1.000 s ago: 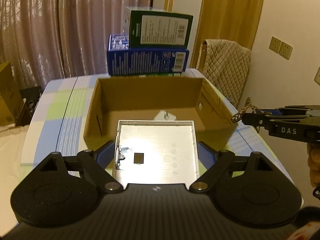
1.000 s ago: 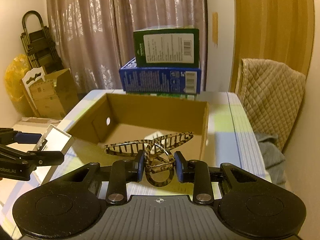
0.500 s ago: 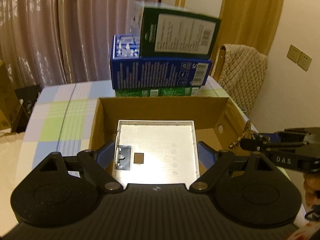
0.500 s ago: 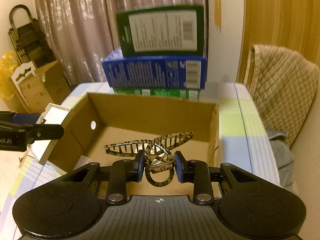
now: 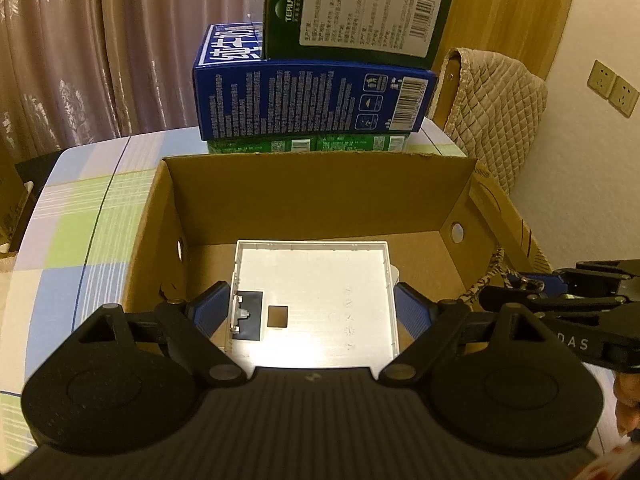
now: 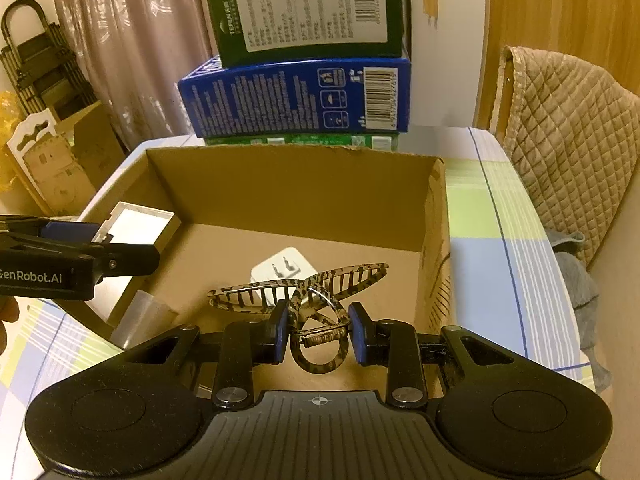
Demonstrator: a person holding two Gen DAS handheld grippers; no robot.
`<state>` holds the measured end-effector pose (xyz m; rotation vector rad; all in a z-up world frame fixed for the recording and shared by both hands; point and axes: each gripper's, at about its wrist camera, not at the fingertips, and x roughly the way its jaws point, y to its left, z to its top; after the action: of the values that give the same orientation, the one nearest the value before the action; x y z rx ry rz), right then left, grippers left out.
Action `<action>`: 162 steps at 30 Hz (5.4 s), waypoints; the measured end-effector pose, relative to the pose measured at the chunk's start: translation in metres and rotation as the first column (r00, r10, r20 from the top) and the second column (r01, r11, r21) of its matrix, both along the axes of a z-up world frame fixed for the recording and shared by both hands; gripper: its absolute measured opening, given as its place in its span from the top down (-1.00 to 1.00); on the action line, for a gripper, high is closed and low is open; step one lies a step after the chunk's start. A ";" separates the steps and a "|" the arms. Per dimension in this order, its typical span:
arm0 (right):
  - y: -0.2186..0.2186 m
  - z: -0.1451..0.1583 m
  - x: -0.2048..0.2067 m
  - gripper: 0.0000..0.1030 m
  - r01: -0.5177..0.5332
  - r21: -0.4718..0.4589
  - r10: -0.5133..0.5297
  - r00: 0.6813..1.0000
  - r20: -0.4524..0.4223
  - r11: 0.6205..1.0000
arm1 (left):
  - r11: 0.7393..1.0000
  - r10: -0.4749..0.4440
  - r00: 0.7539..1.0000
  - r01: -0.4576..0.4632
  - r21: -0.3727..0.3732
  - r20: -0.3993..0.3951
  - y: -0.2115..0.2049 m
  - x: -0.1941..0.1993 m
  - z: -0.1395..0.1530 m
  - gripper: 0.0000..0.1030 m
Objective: Organize rigid objects
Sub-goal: 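Open left gripper to drop the white plate into the box while right holds clip, then open right gripper to drop the hair clip into the box, then move both grippers back from the box to the items on the table, then close right gripper on the silver wire rack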
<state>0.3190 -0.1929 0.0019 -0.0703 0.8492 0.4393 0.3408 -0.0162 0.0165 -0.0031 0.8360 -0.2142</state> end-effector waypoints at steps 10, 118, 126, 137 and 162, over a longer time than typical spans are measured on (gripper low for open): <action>-0.004 -0.004 0.000 0.46 0.004 -0.006 -0.004 1.000 -0.011 1.000 | 1.000 -0.007 1.000 0.006 0.024 0.020 -0.007 0.000 -0.001 -0.65; -0.084 -0.022 -0.271 -0.40 -0.186 -0.062 0.187 0.982 0.021 0.981 | 0.995 0.094 0.996 -0.094 -0.013 0.004 -0.006 -0.273 -0.013 -0.65; -0.081 -0.040 -0.245 -0.47 -0.286 -0.115 0.285 0.958 -0.023 0.951 | 0.997 0.076 0.997 -0.076 -0.002 -0.011 -0.012 -0.264 -0.023 -0.65; -0.063 -0.065 -0.214 -0.62 -0.408 -0.171 0.401 0.913 -0.074 0.897 | 0.999 0.023 0.999 -0.021 0.024 -0.047 -0.024 -0.250 -0.043 -0.65; -0.057 -0.085 -0.184 -0.27 -0.447 -0.112 0.431 0.891 -0.144 0.888 | 1.000 -0.002 0.994 0.000 -0.018 -0.110 -0.030 -0.233 -0.064 -0.65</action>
<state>0.1353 -0.2498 -0.0826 -0.3793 0.9798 0.8160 0.1081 -0.0460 -0.0478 -0.0314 0.9435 -0.2244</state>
